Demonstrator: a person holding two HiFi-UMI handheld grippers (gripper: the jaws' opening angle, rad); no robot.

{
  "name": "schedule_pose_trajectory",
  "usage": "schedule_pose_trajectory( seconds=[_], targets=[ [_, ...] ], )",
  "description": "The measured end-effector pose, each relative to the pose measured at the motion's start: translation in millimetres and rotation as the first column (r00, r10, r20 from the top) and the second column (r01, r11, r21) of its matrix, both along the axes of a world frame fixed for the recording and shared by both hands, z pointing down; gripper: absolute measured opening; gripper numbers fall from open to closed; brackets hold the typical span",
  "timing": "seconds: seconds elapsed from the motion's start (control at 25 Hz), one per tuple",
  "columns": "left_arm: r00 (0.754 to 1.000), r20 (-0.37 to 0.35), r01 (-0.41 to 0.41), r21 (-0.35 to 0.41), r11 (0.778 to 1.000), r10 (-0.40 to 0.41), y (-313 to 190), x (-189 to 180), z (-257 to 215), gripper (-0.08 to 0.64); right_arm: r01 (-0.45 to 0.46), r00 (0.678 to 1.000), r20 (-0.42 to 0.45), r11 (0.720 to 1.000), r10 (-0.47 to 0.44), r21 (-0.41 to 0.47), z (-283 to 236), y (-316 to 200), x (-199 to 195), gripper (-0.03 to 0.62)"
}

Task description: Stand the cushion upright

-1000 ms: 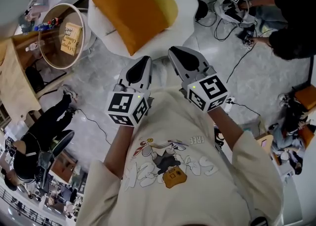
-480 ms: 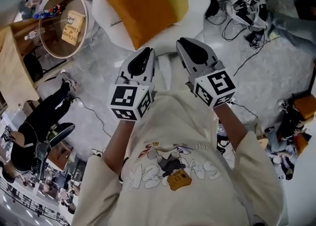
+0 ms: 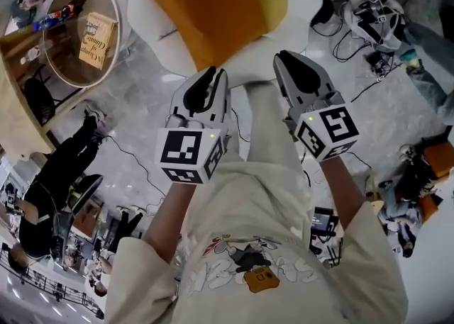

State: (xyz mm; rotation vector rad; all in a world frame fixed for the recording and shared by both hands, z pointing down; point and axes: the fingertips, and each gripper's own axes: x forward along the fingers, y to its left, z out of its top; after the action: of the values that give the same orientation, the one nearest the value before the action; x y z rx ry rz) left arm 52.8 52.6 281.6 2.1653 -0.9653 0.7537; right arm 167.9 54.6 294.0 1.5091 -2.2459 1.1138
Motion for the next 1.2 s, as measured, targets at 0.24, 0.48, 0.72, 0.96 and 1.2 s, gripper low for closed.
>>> schedule_pose_trajectory(
  seconds=[0.24, 0.48, 0.72, 0.96, 1.2],
  targets=[
    [0.999, 0.02, 0.034, -0.052, 0.998, -0.033, -20, -17, 54, 0.061, 0.007, 1.0, -0.01, 0.999, -0.008, -0.039, 52, -26, -11, 0.04],
    [0.996, 0.05, 0.075, -0.056, 0.996, -0.073, -37, -21, 93, 0.083, 0.022, 1.0, -0.014, 0.998, -0.022, -0.058, 95, -39, -12, 0.041],
    [0.992, 0.074, 0.11, -0.069, 0.991, -0.105, -52, -31, 133, 0.107, 0.036, 0.999, -0.01, 0.996, -0.037, -0.076, 137, -52, -20, 0.06],
    [0.987, 0.101, 0.135, -0.075, 0.988, -0.127, -71, -40, 178, 0.12, 0.04, 0.999, -0.019, 0.995, -0.042, -0.089, 190, -73, -26, 0.089],
    [0.98, 0.137, 0.155, -0.079, 0.985, -0.144, -87, -48, 214, 0.137, 0.05, 0.998, -0.029, 0.994, -0.053, -0.094, 231, -92, -28, 0.12]
  ],
)
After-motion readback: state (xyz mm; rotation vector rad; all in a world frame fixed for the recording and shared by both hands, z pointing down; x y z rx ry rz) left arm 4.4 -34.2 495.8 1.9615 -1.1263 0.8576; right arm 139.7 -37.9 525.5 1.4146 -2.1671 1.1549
